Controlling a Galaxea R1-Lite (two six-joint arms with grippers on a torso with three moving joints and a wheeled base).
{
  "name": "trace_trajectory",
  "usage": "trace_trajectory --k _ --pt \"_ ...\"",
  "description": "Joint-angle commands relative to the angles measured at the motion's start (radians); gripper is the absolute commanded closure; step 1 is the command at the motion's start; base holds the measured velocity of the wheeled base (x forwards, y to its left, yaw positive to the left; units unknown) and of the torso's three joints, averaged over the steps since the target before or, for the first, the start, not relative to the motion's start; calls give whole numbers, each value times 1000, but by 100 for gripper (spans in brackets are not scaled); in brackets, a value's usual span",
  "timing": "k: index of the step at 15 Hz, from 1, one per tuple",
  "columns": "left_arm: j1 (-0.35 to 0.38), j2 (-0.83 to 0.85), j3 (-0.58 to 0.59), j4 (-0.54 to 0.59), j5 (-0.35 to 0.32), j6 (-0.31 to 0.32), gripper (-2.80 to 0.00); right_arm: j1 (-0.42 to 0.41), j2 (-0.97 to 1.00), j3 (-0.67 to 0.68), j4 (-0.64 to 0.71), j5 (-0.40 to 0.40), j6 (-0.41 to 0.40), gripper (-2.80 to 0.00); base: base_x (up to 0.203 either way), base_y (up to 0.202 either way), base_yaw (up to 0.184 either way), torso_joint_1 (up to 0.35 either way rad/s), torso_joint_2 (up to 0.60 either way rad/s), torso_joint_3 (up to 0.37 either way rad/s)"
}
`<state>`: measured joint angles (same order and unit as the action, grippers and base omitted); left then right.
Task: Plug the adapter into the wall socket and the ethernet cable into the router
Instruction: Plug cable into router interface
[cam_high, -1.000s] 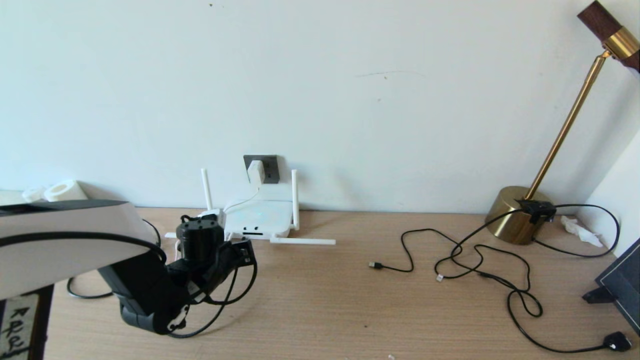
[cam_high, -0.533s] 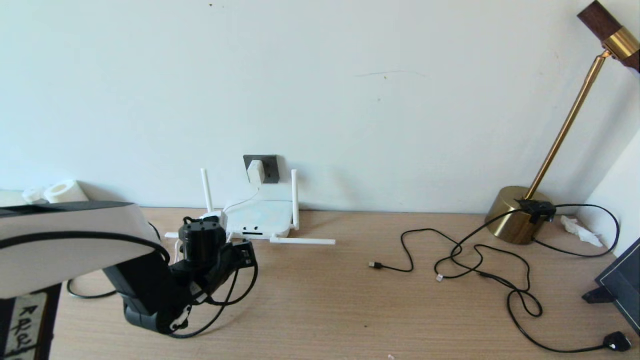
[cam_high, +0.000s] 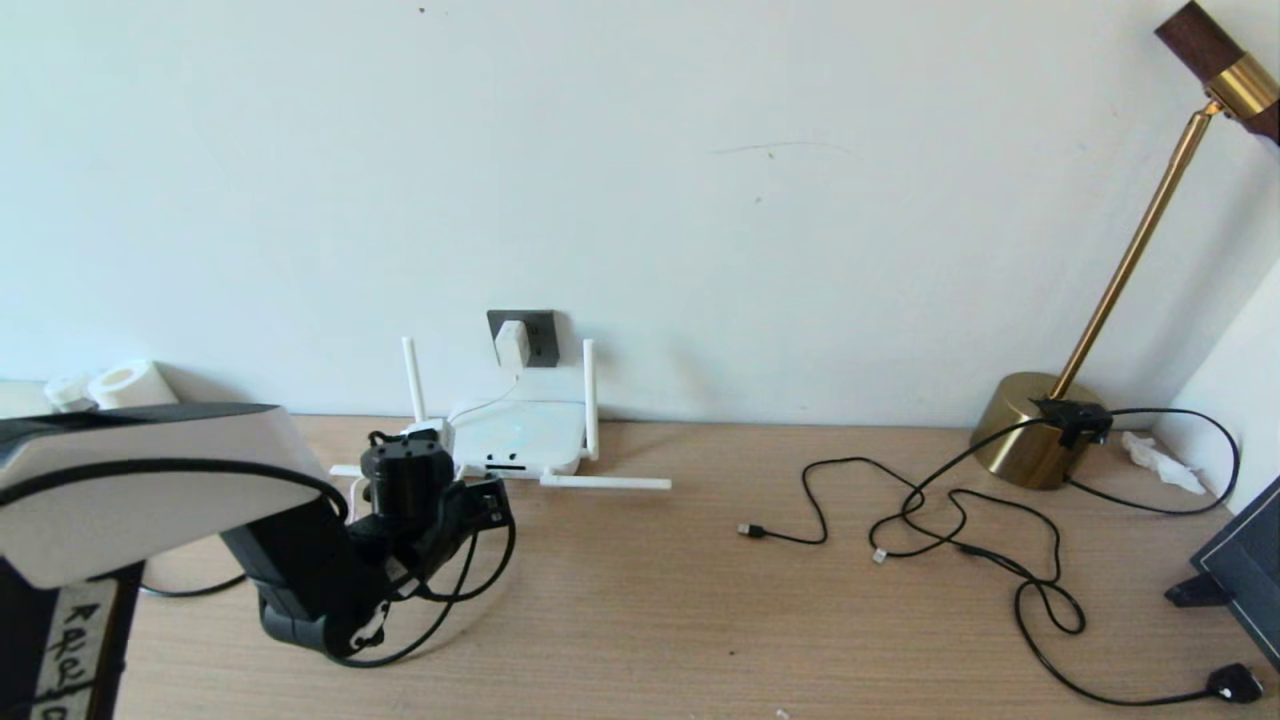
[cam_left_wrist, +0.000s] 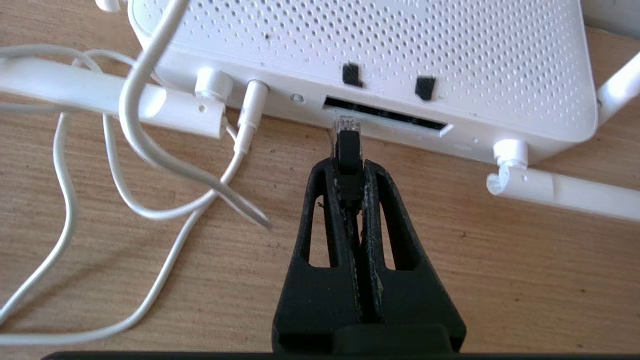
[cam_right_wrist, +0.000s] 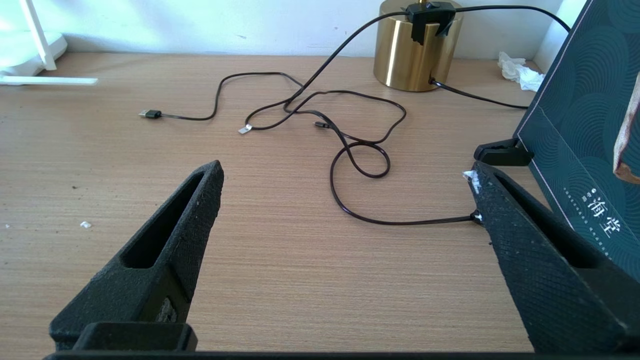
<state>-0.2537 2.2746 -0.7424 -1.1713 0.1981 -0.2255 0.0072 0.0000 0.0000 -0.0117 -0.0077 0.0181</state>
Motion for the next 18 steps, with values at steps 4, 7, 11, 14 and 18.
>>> trace_trajectory --k 4,7,11,14,18 --pt "7 6 -25 -5 1 5 0 0 2 0 -1 0 0 -280 0 0 0 0 0 0" --pt "7 8 -25 -5 1 5 0 0 2 0 -1 0 0 -280 0 0 0 0 0 0" --pt "8 14 -25 -5 1 5 0 0 2 0 -1 0 0 -280 0 0 0 0 0 0" --pt "7 16 -25 -5 1 5 0 0 1 0 -1 0 0 -280 0 0 0 0 0 0" --pt "9 16 -23 -5 1 26 0 0 2 0 -1 0 1 -280 0 0 0 0 0 0"
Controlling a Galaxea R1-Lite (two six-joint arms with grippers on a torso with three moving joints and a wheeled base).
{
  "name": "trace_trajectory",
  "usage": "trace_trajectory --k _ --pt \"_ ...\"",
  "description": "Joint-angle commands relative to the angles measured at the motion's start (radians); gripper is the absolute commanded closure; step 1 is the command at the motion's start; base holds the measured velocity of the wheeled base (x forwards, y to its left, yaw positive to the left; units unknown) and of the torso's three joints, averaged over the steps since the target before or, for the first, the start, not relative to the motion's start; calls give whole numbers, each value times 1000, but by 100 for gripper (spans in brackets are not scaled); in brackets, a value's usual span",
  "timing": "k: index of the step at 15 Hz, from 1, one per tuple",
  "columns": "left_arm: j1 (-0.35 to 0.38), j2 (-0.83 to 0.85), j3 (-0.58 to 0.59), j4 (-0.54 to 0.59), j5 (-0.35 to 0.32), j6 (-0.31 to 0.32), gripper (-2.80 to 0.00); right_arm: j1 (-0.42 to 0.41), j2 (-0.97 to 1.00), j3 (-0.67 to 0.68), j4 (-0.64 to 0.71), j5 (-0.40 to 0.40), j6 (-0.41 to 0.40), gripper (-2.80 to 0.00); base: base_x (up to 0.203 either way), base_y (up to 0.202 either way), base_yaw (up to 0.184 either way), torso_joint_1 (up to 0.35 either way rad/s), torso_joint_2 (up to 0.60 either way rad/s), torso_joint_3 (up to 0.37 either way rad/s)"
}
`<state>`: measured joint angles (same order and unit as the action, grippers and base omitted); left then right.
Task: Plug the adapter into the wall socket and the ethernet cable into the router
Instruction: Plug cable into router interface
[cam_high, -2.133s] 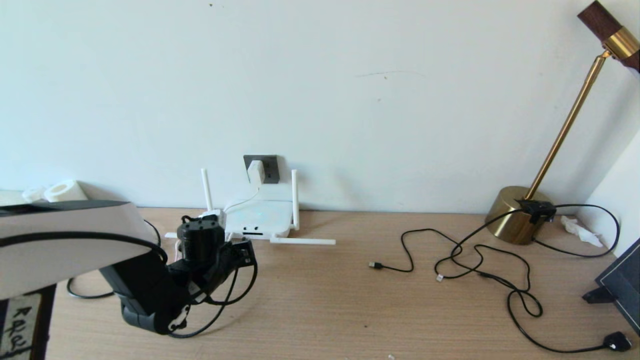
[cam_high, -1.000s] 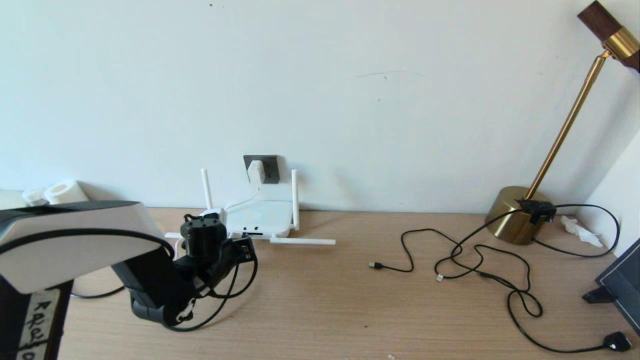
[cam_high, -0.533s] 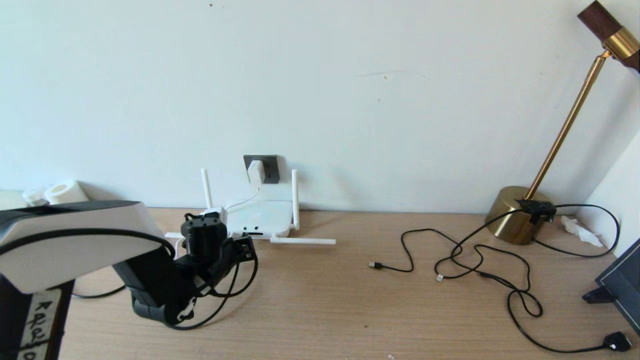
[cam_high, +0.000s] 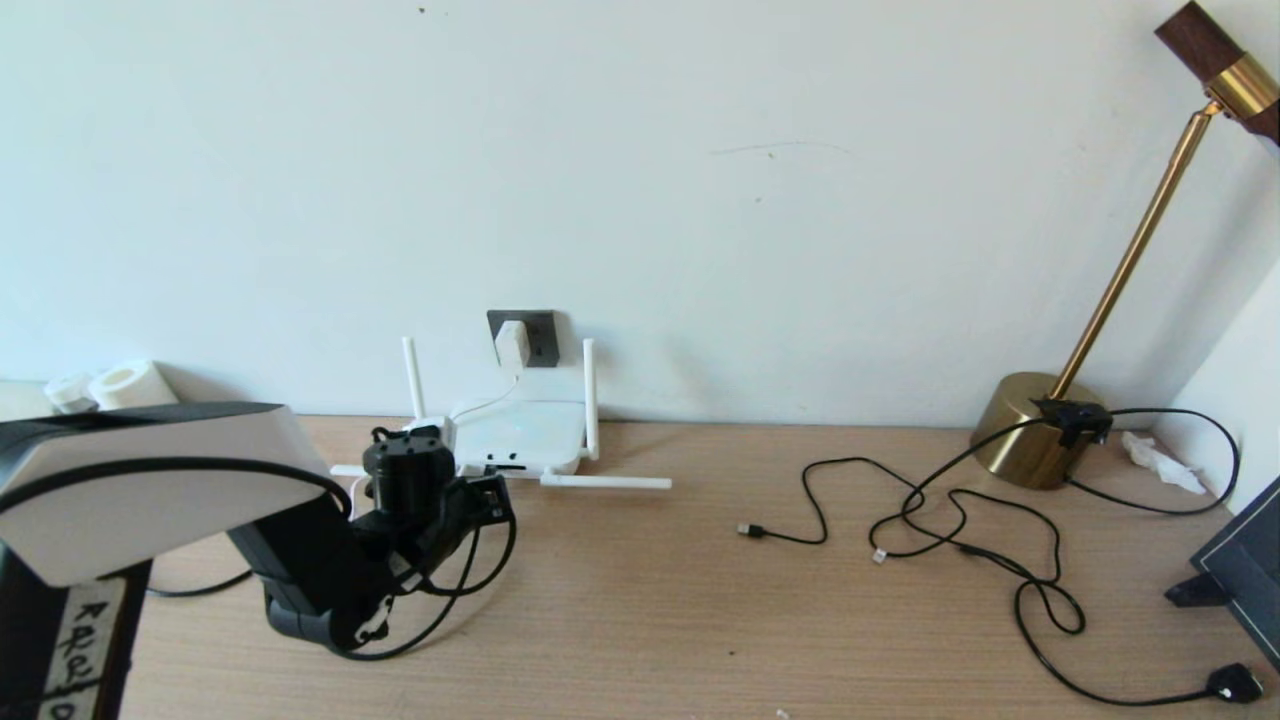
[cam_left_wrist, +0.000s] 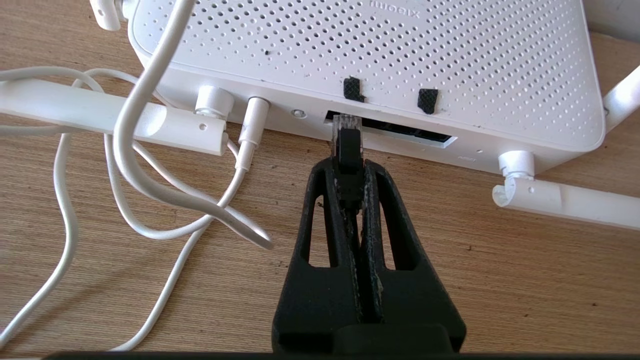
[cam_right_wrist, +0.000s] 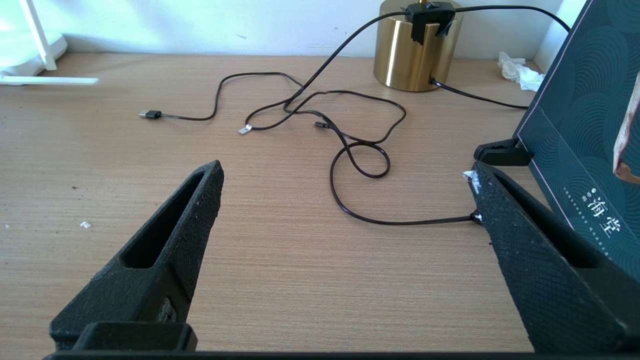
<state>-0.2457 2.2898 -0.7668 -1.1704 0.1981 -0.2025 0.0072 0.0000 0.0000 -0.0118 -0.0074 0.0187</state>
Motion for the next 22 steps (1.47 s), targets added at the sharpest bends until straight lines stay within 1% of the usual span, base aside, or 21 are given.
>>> trace_trajectory --k 1,6,8,16,18,22 --pt "5 -1 3 -6 1 8 0 0 2 0 -1 0 0 -280 0 0 0 0 0 0" --pt "17 0 3 -6 0 21 0 0 2 0 -1 0 0 -280 0 0 0 0 0 0" --pt "19 -1 4 -6 0 36 0 0 2 0 -1 0 0 -280 0 0 0 0 0 0" --pt "19 -12 9 -6 0 40 0 0 1 0 -1 0 0 -280 0 0 0 0 0 0" --pt "19 -13 9 -8 0 53 0 0 2 0 -1 0 0 -280 0 0 0 0 0 0" --pt "19 -15 9 -6 0 60 0 0 2 0 -1 0 0 -280 0 0 0 0 0 0"
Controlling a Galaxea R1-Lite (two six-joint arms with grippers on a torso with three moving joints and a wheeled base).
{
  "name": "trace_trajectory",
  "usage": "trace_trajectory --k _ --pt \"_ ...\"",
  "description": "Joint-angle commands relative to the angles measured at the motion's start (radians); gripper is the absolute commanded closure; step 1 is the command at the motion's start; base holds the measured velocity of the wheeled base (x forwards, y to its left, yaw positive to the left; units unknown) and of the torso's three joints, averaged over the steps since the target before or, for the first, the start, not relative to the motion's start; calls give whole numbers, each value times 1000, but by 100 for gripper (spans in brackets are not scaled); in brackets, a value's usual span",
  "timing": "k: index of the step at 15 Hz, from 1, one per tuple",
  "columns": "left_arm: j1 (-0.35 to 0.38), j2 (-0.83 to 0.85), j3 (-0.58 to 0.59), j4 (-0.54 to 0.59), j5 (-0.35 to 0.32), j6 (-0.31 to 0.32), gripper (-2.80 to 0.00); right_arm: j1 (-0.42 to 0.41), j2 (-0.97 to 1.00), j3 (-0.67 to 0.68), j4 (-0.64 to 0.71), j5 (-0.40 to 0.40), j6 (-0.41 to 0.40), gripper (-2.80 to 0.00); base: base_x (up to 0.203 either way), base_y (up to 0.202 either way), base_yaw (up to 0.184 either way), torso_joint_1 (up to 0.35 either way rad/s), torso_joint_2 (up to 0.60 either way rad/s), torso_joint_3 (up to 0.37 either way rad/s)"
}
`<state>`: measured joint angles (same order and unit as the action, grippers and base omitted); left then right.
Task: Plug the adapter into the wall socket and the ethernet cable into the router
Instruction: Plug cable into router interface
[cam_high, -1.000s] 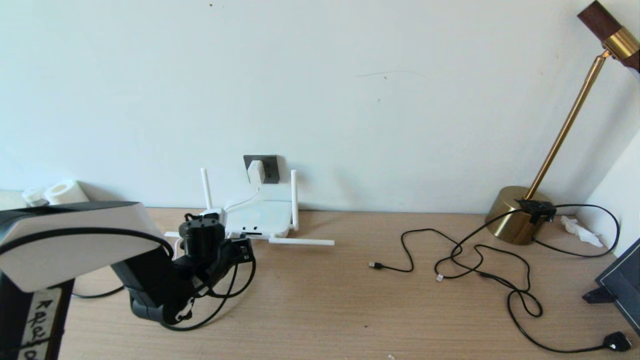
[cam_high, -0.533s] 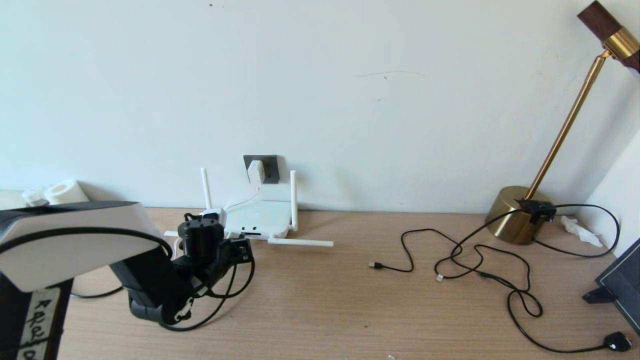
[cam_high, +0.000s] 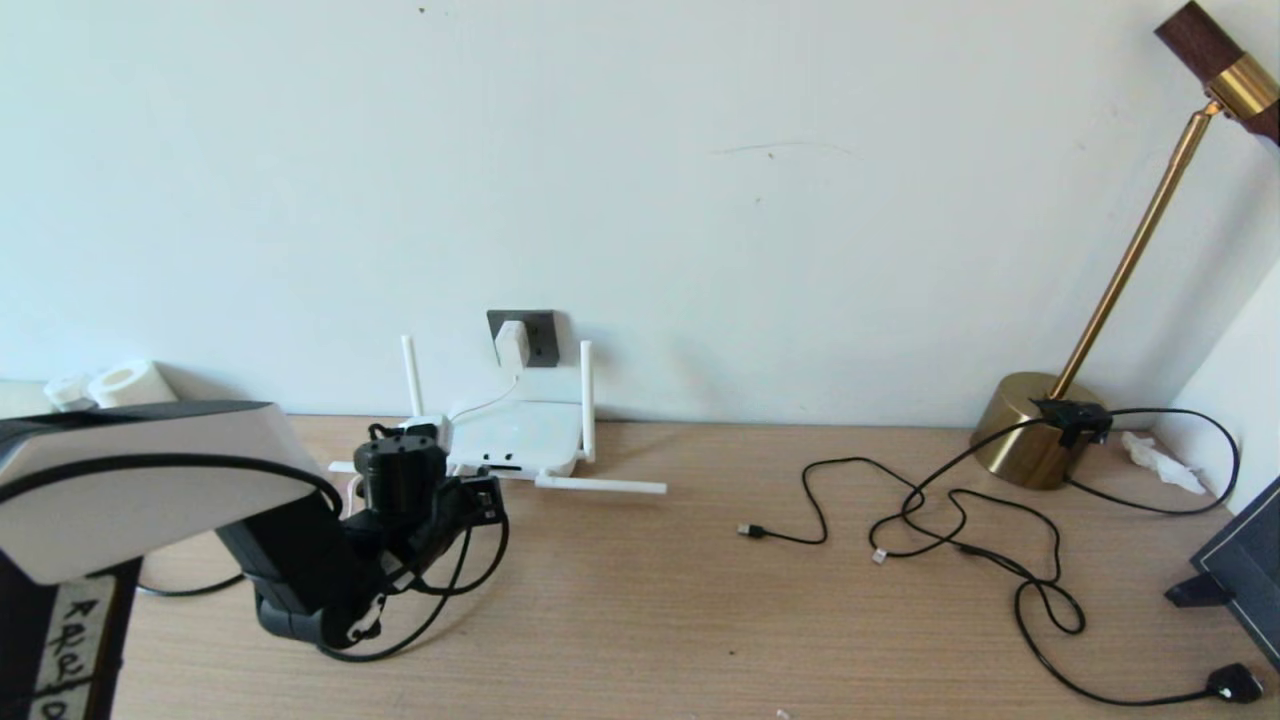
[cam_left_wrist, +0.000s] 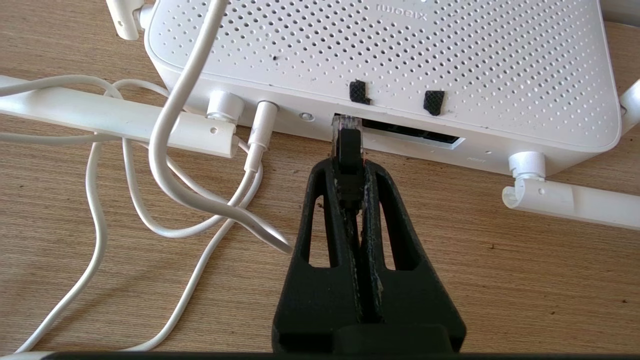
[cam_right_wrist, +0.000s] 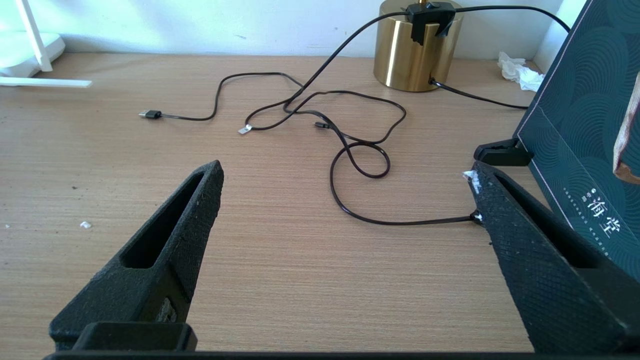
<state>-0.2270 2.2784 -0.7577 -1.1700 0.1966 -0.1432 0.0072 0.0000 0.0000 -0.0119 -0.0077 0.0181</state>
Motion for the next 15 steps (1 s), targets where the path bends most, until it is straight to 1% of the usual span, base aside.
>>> trace_trajectory --k 1,7,15 --pt "0 -3 0 -7 1 3 0 0 2 0 0 0 0 -280 0 0 0 0 0 0" --pt "-2 -5 3 -8 0 34 0 0 2 0 0 0 0 -280 0 0 0 0 0 0" --pt "-3 -3 3 -7 0 36 0 0 2 0 0 0 0 -280 0 0 0 0 0 0"
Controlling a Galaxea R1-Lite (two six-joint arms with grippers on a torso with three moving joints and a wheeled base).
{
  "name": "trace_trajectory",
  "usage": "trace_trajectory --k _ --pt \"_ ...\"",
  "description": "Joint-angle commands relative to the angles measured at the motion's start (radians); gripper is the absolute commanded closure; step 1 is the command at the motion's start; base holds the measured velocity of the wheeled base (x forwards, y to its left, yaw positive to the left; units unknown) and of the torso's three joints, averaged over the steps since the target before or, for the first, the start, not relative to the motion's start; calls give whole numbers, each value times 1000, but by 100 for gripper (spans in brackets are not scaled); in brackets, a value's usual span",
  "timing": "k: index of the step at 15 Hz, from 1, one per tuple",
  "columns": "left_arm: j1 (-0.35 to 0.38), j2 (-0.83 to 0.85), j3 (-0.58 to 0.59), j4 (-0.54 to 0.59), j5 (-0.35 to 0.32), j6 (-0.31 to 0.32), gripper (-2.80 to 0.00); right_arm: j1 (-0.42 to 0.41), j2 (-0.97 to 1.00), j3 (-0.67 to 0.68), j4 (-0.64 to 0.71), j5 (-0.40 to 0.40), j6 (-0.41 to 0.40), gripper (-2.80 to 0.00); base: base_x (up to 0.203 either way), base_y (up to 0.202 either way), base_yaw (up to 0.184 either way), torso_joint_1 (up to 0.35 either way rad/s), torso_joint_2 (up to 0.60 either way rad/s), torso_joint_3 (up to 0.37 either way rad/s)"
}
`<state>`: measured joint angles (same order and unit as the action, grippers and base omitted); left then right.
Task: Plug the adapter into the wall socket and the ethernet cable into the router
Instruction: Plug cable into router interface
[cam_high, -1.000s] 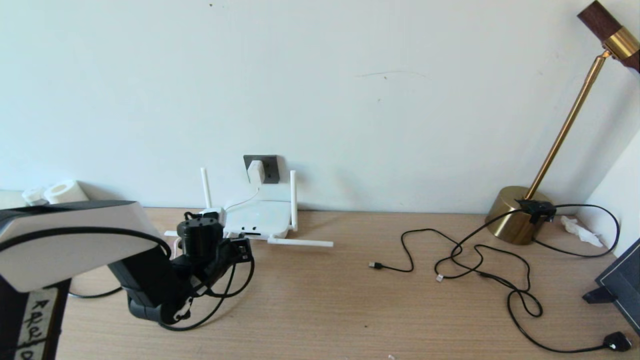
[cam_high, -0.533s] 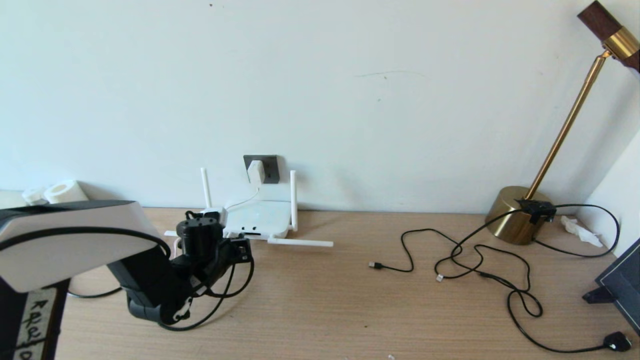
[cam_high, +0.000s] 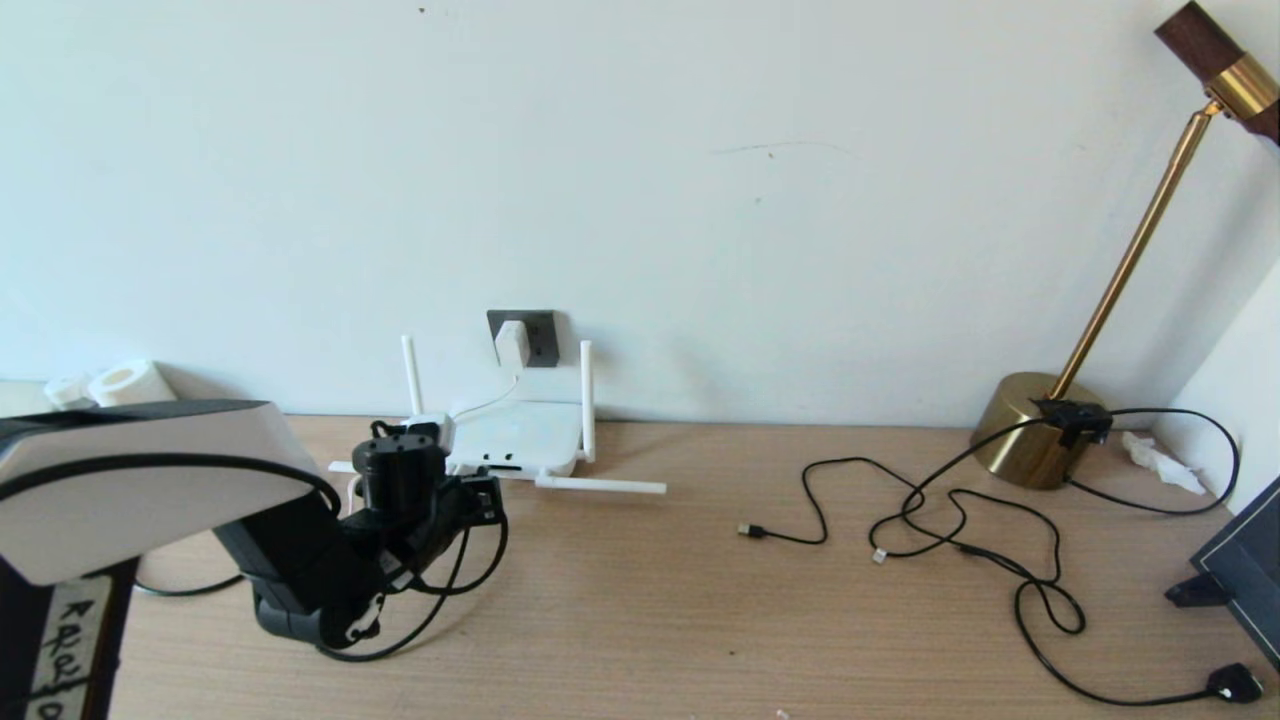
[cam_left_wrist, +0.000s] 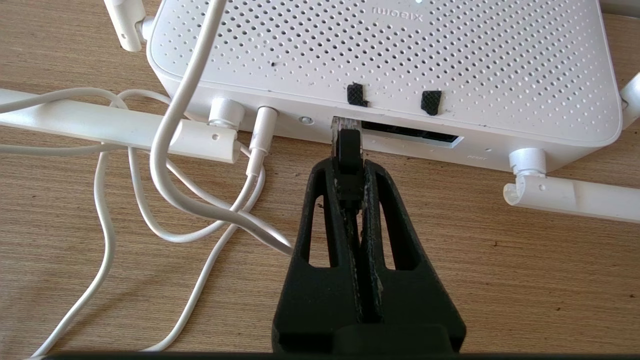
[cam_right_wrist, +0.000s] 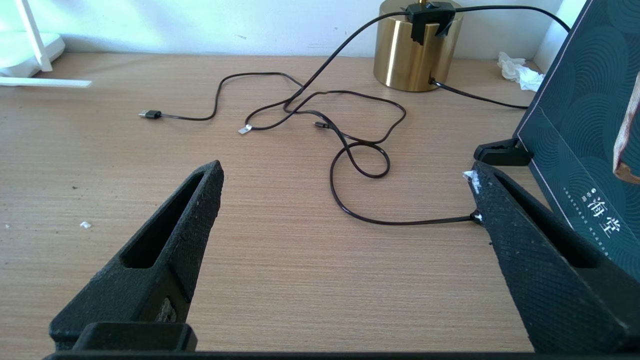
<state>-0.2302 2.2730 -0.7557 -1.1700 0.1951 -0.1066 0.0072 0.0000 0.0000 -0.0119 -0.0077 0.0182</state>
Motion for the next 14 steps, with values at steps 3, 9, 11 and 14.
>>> trace_trajectory --k 3,9,11,14 --pt "-1 5 1 -7 1 -1 0 0 2 0 0 0 0 -280 0 0 0 0 0 0" --pt "-3 7 1 -7 1 24 0 0 1 0 0 0 0 -280 0 0 0 0 0 0" --pt "-3 3 1 -7 1 24 0 0 2 0 0 0 0 -280 0 0 0 0 0 0" --pt "-8 5 -1 -7 1 25 0 0 2 0 0 0 0 -280 0 0 0 0 0 0"
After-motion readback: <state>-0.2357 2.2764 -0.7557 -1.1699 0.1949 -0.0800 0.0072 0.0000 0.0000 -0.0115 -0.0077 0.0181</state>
